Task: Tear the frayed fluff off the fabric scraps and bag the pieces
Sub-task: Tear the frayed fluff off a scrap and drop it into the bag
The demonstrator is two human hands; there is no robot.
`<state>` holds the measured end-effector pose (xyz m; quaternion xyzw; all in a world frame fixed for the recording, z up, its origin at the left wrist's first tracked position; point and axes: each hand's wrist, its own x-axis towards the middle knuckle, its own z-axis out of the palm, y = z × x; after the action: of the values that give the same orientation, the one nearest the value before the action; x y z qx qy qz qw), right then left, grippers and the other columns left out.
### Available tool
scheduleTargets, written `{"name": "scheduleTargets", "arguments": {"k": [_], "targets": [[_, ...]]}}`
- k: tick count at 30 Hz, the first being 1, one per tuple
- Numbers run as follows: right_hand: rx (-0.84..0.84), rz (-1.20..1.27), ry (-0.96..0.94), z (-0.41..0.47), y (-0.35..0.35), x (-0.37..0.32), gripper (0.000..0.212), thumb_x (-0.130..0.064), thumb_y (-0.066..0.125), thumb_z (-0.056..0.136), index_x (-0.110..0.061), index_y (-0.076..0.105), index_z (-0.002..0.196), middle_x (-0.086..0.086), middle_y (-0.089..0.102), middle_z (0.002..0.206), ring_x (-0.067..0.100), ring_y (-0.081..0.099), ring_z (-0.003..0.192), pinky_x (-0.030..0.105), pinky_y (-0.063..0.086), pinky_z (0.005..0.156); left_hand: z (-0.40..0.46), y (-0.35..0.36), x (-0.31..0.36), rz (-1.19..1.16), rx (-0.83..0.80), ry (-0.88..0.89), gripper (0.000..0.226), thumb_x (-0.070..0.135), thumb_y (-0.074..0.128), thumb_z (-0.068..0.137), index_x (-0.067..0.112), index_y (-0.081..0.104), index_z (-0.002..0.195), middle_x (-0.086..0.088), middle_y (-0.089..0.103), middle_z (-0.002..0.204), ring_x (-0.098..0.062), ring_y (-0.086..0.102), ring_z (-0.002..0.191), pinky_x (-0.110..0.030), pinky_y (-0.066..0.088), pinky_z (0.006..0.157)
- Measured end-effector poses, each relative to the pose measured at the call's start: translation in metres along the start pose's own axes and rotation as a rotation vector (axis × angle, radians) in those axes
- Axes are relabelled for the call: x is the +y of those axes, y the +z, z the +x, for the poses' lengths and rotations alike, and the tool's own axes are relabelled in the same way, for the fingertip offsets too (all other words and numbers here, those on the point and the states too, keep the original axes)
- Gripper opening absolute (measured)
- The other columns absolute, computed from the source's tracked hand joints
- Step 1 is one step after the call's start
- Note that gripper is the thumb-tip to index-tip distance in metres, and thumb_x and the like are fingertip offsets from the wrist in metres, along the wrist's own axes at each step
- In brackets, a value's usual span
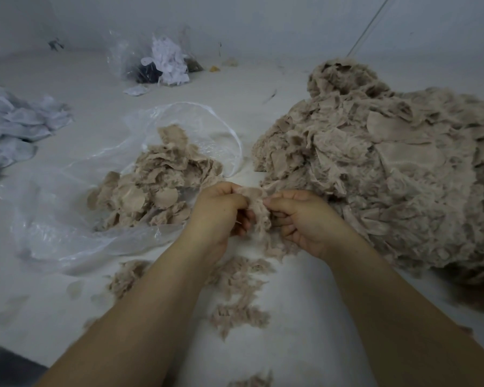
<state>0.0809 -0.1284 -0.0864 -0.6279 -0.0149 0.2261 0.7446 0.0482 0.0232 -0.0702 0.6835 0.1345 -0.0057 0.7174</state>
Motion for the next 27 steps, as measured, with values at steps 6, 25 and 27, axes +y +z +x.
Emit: {"name": "scheduleTargets", "arguments": {"k": [6,25,27], "targets": [[-0.063,-0.094,-0.031,-0.0035,-0.0007,-0.0001,0.030,-0.031,0.069,0.089,-0.020,0.058,0.063,-0.007,0.040,0.049,0.007,0.026,0.042,0.020,0.021,0.040,-0.0016,0.0056,0.0011,0.164,-0.002,-0.024,0.019,0.001,0.050,0.088,0.010,0.057,0.073,-0.003,0.050,0.045,-0.015,0.039,0.034,-0.019,0.026,0.037],[0.043,0.071,0.029,0.0030,-0.0038,0.0017,0.041,-0.015,0.062,0.088,-0.022,0.054,0.049,-0.001,0.037,0.055,0.007,0.025,0.041,0.020,0.019,0.039,-0.0046,0.0032,0.0002,0.186,0.007,0.051,0.027,0.016,0.052,0.102,0.007,0.058,0.077,-0.006,0.052,0.048,-0.014,0.038,0.032,-0.018,0.027,0.034],[0.018,0.005,0.015,0.0021,-0.0024,0.0014,0.035,-0.021,0.065,0.083,-0.023,0.058,0.050,-0.002,0.039,0.054,0.007,0.026,0.042,0.021,0.019,0.040,-0.0050,0.0053,0.0002,0.218,0.025,0.064,0.027,0.019,0.053,0.101,0.009,0.059,0.077,-0.004,0.053,0.047,-0.014,0.039,0.035,-0.018,0.028,0.035]]}}
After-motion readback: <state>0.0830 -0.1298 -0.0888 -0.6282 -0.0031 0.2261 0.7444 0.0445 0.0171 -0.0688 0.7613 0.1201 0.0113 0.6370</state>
